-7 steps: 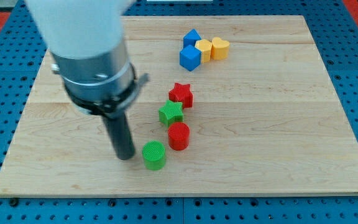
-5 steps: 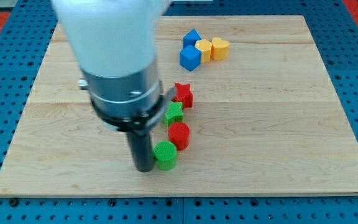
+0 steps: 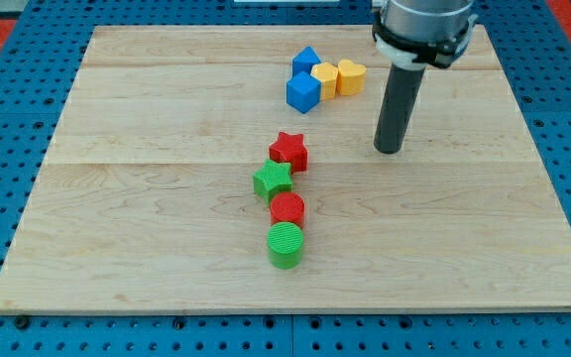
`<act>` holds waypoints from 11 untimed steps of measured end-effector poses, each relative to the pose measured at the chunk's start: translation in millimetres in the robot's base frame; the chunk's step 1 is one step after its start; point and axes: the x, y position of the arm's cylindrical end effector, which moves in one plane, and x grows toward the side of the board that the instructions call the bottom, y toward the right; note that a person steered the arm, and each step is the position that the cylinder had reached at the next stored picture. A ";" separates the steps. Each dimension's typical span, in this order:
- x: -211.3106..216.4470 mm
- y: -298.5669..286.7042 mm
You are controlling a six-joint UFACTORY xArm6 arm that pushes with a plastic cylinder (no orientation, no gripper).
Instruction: Move the blue triangle to the top right of the yellow heart
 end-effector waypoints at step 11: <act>-118.0 -104.6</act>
